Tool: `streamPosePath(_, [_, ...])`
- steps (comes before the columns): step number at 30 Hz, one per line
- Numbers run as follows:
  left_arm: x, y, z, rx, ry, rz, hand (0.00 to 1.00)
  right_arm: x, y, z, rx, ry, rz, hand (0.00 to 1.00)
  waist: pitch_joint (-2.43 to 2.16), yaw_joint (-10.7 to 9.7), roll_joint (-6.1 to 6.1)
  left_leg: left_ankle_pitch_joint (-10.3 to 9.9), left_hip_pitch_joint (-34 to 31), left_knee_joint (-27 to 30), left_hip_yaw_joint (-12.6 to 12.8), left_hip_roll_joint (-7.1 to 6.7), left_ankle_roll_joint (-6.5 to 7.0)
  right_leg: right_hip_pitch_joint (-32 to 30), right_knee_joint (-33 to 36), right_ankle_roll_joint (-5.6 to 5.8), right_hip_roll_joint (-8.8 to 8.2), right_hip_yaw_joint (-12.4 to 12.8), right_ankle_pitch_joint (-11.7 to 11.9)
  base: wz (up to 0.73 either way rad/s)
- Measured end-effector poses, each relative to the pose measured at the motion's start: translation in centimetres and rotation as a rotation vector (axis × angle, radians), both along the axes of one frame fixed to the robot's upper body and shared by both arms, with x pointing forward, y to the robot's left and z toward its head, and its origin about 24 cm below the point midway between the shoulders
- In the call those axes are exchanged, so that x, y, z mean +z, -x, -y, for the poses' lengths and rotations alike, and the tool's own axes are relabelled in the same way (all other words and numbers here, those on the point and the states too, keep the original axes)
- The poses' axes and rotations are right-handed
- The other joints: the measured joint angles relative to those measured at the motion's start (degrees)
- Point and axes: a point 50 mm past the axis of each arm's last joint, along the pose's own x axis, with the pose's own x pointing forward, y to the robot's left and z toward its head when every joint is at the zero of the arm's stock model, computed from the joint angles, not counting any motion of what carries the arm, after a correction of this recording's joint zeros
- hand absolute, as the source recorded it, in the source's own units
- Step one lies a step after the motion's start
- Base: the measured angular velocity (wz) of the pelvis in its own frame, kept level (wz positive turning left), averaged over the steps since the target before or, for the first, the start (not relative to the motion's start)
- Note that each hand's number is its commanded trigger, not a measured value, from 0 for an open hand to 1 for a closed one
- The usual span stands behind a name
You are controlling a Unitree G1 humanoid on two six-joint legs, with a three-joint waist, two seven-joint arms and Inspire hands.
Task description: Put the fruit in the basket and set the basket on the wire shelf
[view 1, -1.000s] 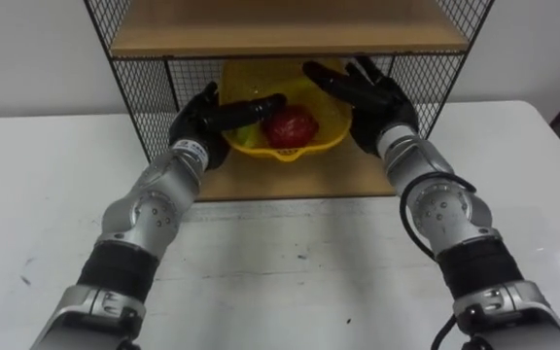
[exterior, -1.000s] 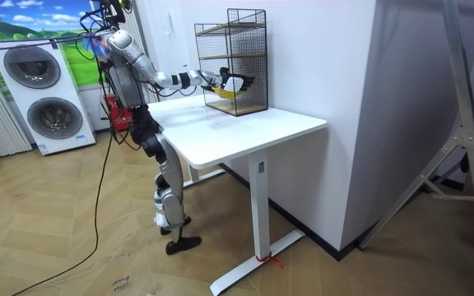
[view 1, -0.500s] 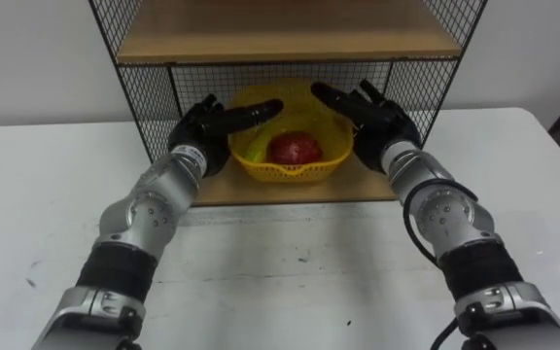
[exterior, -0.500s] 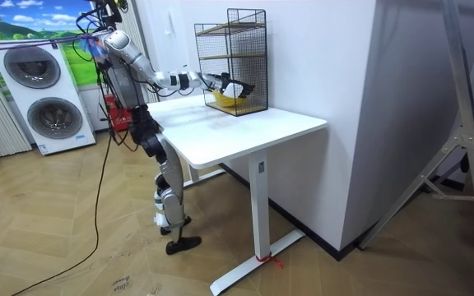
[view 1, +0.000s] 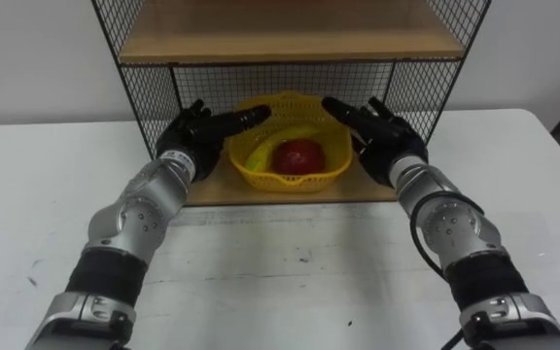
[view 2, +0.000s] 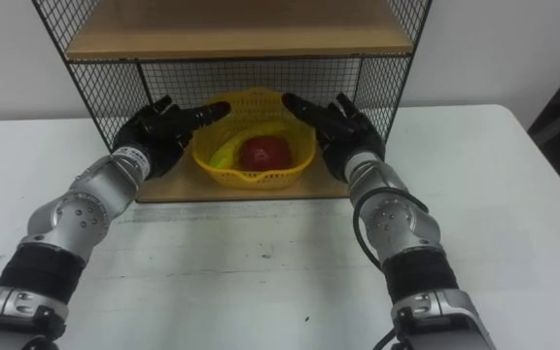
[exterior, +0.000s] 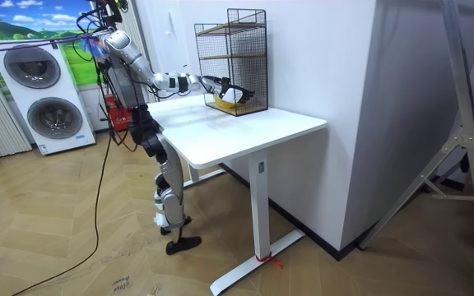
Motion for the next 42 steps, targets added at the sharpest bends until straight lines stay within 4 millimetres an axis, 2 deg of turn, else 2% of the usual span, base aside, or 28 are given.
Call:
streamPosePath(5, [-0.2, 0.1, -0.1, 0.002, -0.002, -0.007, 0.0, -0.1, 0.1, 0.1, 0.002, 0.001, 0.003, 0.0, -0.01, 0.0, 0.01, 0.0, 0.1, 0.1, -0.3, -0.03, -0.02, 0.4, 0.0, 0.0, 0.06, -0.1, 0.0, 0.02])
streamPosePath(12, [-0.1, 0.1, -0.1, 0.0, 0.002, -0.005, 0.0, 0.0, 0.0, 0.2, 0.033, 0.098, 0.02, 0.0, -0.06, 0.4, -0.06, 0.1, 0.3, -0.1, -0.4, -0.03, -0.11, 0.3, 0.1, -0.01, 0.06, -0.2, 0.0, 0.0])
streamPosePath(15, [0.2, 0.0, -0.1, -0.001, 0.0, 0.009, 0.0, 0.4, -0.1, 0.2, 0.034, 0.102, 0.04, 0.0, -0.2, 0.5, -0.25, 0.1, 0.3, -0.3, -0.4, -0.03, -0.15, 0.2, 0.0, -0.05, 0.07, -0.2, 0.0, 0.0])
streamPosePath(19, [1.0, -0.1, 0.1, -0.01, -0.031, 0.052, 0.0, 1.4, -0.2, 0.3, 0.035, 0.137, 0.088, 0.0, -0.29, 1.0, -0.38, 0.2, 0.3, -0.4, -0.4, -0.01, -0.23, 0.3, 0.0, -0.1, 0.07, -0.3, 0.0, 0.0])
streamPosePath(26, [4.0, -0.2, 0.3, -0.034, -0.096, 0.207, 0.0, 3.6, 0.7, 0.7, 0.036, 0.205, 0.218, 0.0, -0.55, 1.7, -0.69, 0.2, 0.8, -0.4, -0.4, 0.02, -0.27, 0.5, -0.1, -0.12, 0.15, 0.0, 0.0, 0.0])
streamPosePath(33, [4.0, 0.8, 0.1, -0.051, -0.119, 0.261, 0.0, 3.7, 0.7, 0.7, 0.051, 0.266, 0.237, 0.0, -0.64, 1.5, -0.76, 0.2, 1.7, -0.5, -0.4, -0.01, -0.27, 1.4, -0.3, -0.1, 0.15, 0.1, 0.0, 0.0])
streamPosePath(38, [3.6, 1.5, -0.1, -0.082, -0.18, 0.285, 0.0, 2.4, 1.9, 1.2, 0.088, 0.323, 0.239, 0.0, -0.63, 1.4, -0.77, 0.2, 2.1, -0.5, -1.0, 0.0, -0.34, 2.2, -1.1, -0.09, 0.14, 0.0, -0.1, 0.05])
streamPosePath(42, [3.5, 2.0, -0.3, -0.093, -0.209, 0.305, 0.0, 2.7, 2.3, 1.2, 0.104, 0.364, 0.268, 0.0, -0.62, 1.4, -0.8, 0.1, 1.8, -0.6, -0.9, 0.03, -0.44, 1.7, -1.0, -0.1, 0.09, -0.1, -0.2, -0.01])
